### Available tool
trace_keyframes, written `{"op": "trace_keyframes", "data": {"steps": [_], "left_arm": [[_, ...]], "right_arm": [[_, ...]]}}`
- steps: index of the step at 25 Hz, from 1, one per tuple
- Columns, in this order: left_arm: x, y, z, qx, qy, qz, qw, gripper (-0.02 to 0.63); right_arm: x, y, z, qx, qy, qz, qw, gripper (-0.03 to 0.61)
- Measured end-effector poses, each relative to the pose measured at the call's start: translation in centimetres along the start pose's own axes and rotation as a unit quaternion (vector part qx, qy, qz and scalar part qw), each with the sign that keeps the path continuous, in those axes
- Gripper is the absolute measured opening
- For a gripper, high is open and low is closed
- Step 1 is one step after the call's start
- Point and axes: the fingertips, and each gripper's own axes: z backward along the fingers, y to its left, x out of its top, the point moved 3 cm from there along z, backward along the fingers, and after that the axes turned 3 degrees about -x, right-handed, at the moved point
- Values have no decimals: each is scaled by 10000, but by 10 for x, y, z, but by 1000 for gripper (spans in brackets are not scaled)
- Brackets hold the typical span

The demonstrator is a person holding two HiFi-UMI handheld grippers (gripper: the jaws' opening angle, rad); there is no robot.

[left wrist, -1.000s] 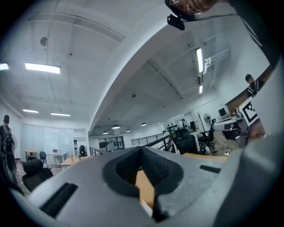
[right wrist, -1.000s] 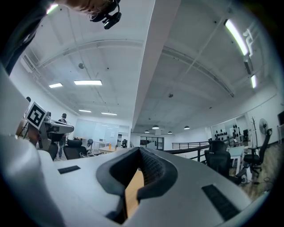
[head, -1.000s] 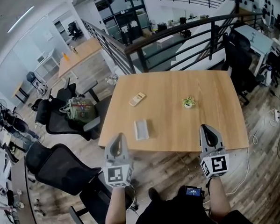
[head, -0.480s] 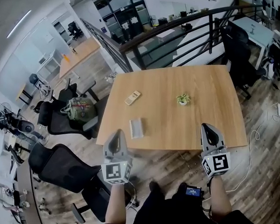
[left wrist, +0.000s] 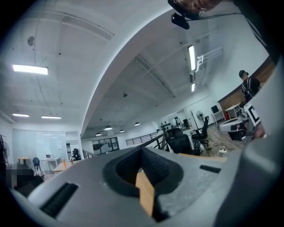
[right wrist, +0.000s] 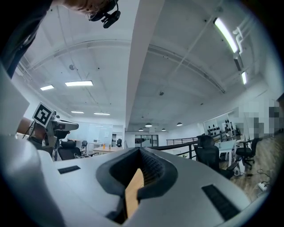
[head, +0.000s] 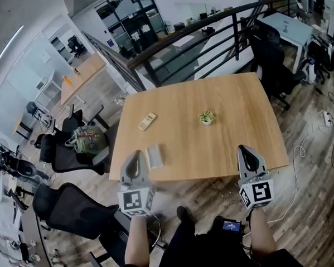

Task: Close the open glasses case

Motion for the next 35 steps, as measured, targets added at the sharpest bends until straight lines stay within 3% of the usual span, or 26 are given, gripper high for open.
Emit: {"op": "trace_keyframes", "data": {"steps": [7, 14, 26, 29, 35], "left_arm": [[-18, 14, -12, -96, -32, 59, 9999, 0], [-41, 61, -27, -61, -26, 113, 9999, 0], [-96, 198, -27, 336, 51, 354, 9988, 0], [-110, 238, -21, 463, 125, 264, 9985, 0], [-143, 305, 1, 780, 206, 469, 9956, 0]], "right_arm": [[4, 12, -3, -153, -40, 141, 9998, 14], [7, 50, -44, -134, 52, 311, 9994, 14], [9, 188, -164, 617, 182, 553, 9964, 14], [11, 230, -192, 887, 215, 688, 9934, 14], [7, 297, -238, 1290, 380, 891, 9869, 14]]}}
